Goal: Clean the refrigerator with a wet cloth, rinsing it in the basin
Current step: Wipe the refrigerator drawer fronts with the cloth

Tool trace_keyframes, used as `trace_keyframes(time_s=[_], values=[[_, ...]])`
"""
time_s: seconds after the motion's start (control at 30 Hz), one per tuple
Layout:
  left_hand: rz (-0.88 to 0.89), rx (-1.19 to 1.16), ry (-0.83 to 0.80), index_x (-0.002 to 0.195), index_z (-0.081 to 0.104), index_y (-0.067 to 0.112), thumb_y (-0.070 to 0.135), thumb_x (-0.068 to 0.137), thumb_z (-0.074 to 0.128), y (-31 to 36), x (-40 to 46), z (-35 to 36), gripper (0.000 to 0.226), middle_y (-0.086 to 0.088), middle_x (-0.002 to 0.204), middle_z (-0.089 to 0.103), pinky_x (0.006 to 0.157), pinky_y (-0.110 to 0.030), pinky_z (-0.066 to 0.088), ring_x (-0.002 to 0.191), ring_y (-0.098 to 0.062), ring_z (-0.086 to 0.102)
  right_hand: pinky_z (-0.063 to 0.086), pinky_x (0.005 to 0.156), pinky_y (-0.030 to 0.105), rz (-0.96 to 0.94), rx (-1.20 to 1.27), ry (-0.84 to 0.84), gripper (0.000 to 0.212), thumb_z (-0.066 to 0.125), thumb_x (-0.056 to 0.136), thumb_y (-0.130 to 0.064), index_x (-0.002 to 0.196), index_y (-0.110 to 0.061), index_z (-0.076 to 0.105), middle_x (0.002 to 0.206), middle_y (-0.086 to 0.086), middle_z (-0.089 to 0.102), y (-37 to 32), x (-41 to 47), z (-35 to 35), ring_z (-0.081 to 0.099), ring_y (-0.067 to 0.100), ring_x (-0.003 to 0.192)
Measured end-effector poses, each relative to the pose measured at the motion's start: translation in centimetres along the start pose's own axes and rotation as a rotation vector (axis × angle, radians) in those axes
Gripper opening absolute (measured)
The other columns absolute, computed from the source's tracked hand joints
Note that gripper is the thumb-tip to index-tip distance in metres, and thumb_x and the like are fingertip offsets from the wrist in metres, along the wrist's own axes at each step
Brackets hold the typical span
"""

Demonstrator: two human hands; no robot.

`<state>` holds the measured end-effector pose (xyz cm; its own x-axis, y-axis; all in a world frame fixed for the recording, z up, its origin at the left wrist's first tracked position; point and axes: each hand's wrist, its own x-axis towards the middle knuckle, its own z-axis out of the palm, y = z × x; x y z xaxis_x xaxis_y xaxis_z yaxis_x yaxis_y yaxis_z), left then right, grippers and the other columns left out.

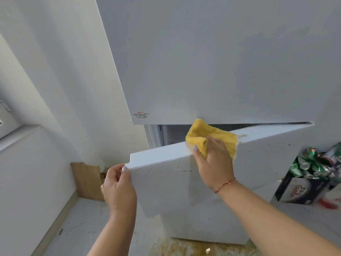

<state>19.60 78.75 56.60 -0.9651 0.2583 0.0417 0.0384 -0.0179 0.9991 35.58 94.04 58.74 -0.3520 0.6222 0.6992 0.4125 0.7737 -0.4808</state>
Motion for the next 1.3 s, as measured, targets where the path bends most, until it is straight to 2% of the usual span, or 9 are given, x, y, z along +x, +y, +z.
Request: trace_keyframes(time_s=[0.2, 0.3, 0.37, 0.57, 0.73, 0.83, 1.0, 1.13, 1.3], values=[[-0.029, -0.014, -0.071, 0.084, 0.068, 0.042, 0.043, 0.078, 0.052, 0.3, 1.1, 0.0, 0.017, 0.019, 0.077, 0.063, 0.088, -0.054, 0.048, 0.105, -0.028, 0.054, 0.028, 0.100, 0.028, -0.040, 0.068, -0.142, 0.040, 0.037, 0.090, -0.037, 0.094, -0.014, 0.070, 0.098, 0.006, 0.072, -5.6, -0.6, 4.1, 0.061, 0.026, 0.104], [-0.057, -0.026, -0.117, 0.088, 0.069, 0.041, 0.031, 0.090, 0.050, 0.4, 2.4, 0.4, 0.022, 0.008, 0.100, 0.067, 0.084, -0.037, 0.050, 0.106, -0.017, 0.059, 0.034, 0.102, 0.030, -0.001, 0.189, -0.306, 0.047, 0.031, 0.092, -0.042, 0.095, -0.014, 0.069, 0.099, 0.005, 0.069, -7.8, 0.5, 5.6, 0.057, 0.023, 0.103], [-0.070, -0.027, -0.156, 0.092, 0.069, 0.044, 0.027, 0.092, 0.048, 0.6, 3.0, 0.7, 0.026, 0.004, 0.105, 0.067, 0.085, -0.040, 0.052, 0.101, -0.016, 0.062, 0.034, 0.100, 0.029, 0.041, 0.251, -0.387, 0.047, 0.032, 0.092, -0.042, 0.098, -0.013, 0.068, 0.101, 0.005, 0.068, -8.5, 1.5, 6.6, 0.055, 0.022, 0.103], [-0.084, 0.007, -0.225, 0.108, 0.060, 0.034, 0.031, 0.102, 0.037, 1.3, 4.4, 1.3, 0.024, 0.004, 0.105, 0.061, 0.090, -0.035, 0.037, 0.106, -0.017, 0.052, 0.046, 0.099, 0.036, 0.476, 0.848, -0.618, 0.041, 0.044, 0.093, -0.047, 0.114, -0.020, 0.066, 0.114, 0.004, 0.068, -7.8, 3.4, 8.0, 0.061, 0.018, 0.109], [-0.217, -0.027, -0.314, 0.120, 0.060, 0.028, 0.048, 0.102, 0.028, 1.4, 6.7, 2.3, 0.043, 0.009, 0.119, 0.063, 0.102, -0.042, 0.036, 0.122, -0.017, 0.046, 0.050, 0.092, 0.054, 1.004, 1.148, -0.415, 0.044, 0.050, 0.091, -0.047, 0.103, -0.010, 0.070, 0.104, 0.014, 0.072, -6.5, 1.3, 7.3, 0.067, 0.034, 0.099], [-0.234, -0.001, -0.364, 0.111, 0.060, 0.035, 0.056, 0.099, 0.026, 1.5, 7.6, 3.2, 0.042, 0.009, 0.119, 0.065, 0.110, -0.041, 0.027, 0.127, -0.017, 0.044, 0.053, 0.084, 0.052, 1.188, 1.288, -0.255, 0.044, 0.050, 0.093, -0.044, 0.108, -0.007, 0.067, 0.102, 0.016, 0.072, -5.6, 0.3, 6.3, 0.068, 0.035, 0.096], [-0.330, -0.028, -0.490, 0.144, 0.041, 0.023, 0.057, 0.098, 0.027, 3.3, 7.4, 6.2, 0.059, 0.005, 0.146, 0.047, 0.117, -0.043, 0.018, 0.140, -0.018, 0.033, 0.053, 0.078, 0.045, 1.260, 1.438, -0.031, 0.043, 0.045, 0.096, -0.043, 0.107, -0.007, 0.067, 0.100, 0.017, 0.072, -4.3, -0.4, 4.6, 0.070, 0.034, 0.088], [-0.376, -0.094, -0.498, 0.148, 0.034, 0.019, 0.059, 0.097, 0.029, 4.0, 8.0, 8.1, 0.066, 0.002, 0.150, 0.041, 0.117, -0.040, 0.021, 0.139, -0.013, 0.035, 0.052, 0.073, 0.042, 1.256, 1.500, 0.087, 0.040, 0.043, 0.097, -0.042, 0.098, -0.011, 0.068, 0.089, 0.012, 0.075, -2.8, -0.5, 3.0, 0.072, 0.028, 0.074], [-0.385, -0.022, -0.742, 0.145, 0.039, 0.030, 0.066, 0.093, 0.024, 2.2, 2.8, 8.9, 0.064, 0.009, 0.151, 0.038, 0.118, -0.042, 0.015, 0.142, -0.015, 0.028, 0.048, 0.091, 0.045, 1.282, 1.539, 0.114, 0.045, 0.041, 0.095, -0.045, 0.107, -0.010, 0.067, 0.101, 0.013, 0.073, -1.5, -0.7, 2.4, 0.066, 0.030, 0.098]])
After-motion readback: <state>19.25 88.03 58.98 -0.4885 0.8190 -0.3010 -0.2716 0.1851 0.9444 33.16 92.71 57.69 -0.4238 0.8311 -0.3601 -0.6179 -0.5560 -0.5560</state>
